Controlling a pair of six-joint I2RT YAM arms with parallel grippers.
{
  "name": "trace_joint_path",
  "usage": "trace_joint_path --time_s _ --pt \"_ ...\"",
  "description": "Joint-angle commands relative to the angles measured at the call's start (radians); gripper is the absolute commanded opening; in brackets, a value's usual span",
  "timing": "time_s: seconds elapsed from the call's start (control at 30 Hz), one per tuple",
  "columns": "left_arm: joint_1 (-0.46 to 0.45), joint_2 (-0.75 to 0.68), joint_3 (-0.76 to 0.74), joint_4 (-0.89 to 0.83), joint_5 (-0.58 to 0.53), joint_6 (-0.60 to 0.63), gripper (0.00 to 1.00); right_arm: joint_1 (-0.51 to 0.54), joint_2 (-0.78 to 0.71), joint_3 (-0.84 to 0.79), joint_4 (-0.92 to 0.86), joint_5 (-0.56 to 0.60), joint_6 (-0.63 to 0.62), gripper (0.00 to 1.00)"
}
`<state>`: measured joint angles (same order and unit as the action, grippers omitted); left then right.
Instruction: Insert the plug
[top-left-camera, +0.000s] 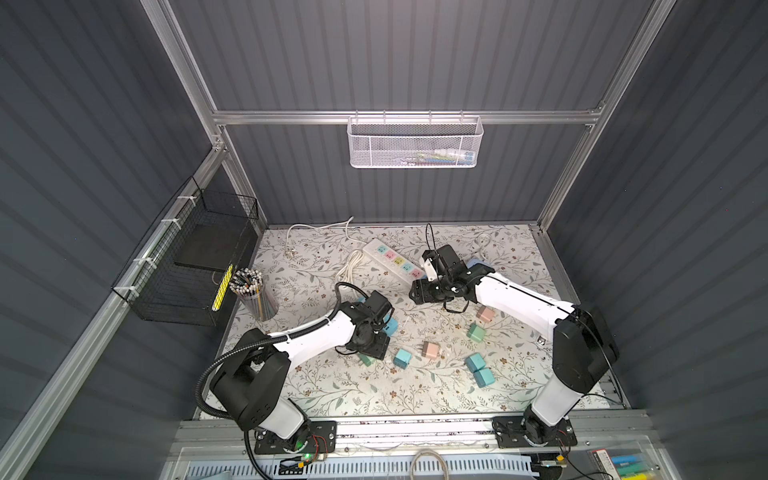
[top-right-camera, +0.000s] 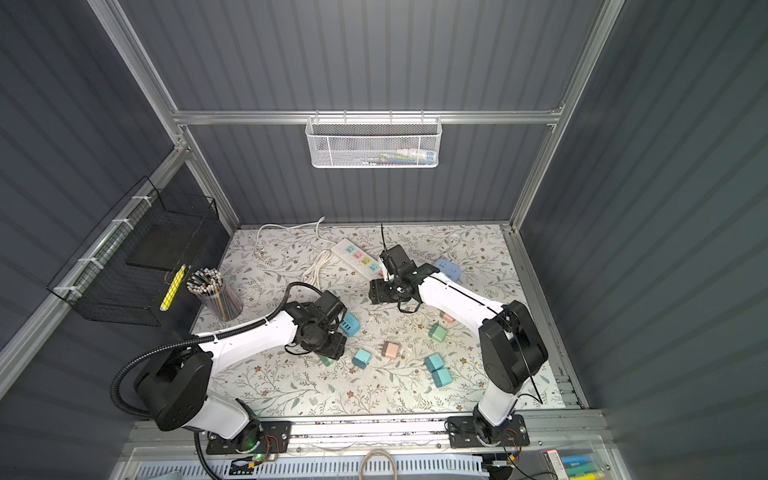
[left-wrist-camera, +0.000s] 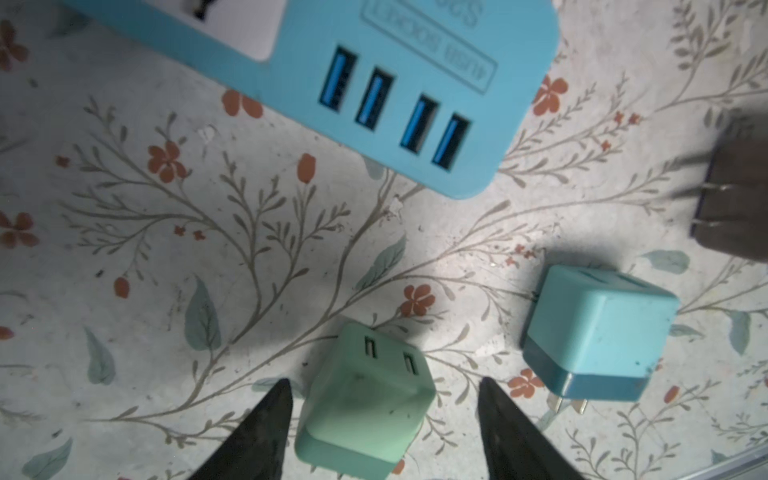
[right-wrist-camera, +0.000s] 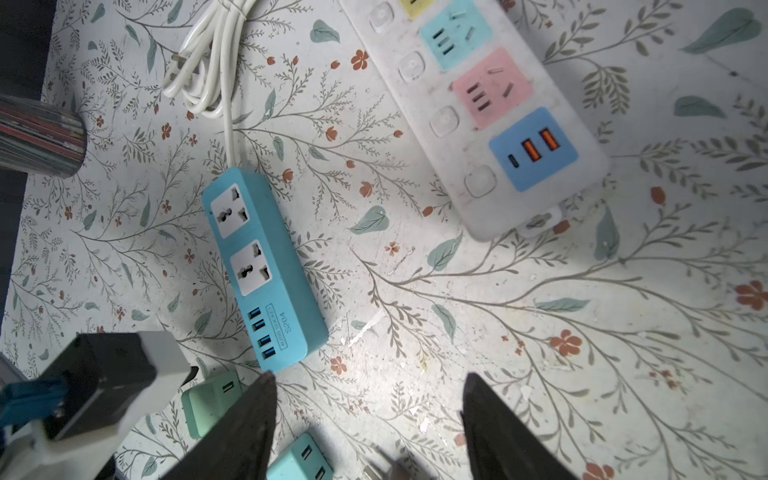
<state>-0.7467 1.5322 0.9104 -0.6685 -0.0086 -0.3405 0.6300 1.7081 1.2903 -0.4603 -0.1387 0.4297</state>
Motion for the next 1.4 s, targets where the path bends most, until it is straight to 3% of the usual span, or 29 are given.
trace_joint_path --time_s 0.0,0.4,0.63,1.07,1.23,1.37 --pt "-0.017 0.018 0.016 -0.014 0.001 0.039 0.7 -0.001 -0.019 -0.007 0.002 0.006 0.001 0.71" --pt "-0.095 0.045 0.007 -0.074 -0.07 -0.027 0.57 -0.016 -0.023 -0.014 -0.014 0.018 0.003 0.68" --pt "-0.108 0.04 -0.005 -0.097 -0.125 -0.072 0.57 -0.02 -0.033 -0.022 -0.019 0.015 -0.003 0.67" --pt "-0.112 0.067 -0.045 -0.058 -0.112 -0.079 0.47 -0.02 -0.035 -0.021 -0.024 0.004 0.003 0.66" --pt "-0.115 0.025 -0.027 -0.05 -0.168 -0.083 0.29 -0.02 -0.038 -0.02 -0.027 -0.005 -0.001 0.64" --pt "-0.117 -0.105 -0.031 0.047 -0.239 -0.06 0.16 -0.02 -0.059 -0.006 -0.036 -0.036 -0.013 0.62"
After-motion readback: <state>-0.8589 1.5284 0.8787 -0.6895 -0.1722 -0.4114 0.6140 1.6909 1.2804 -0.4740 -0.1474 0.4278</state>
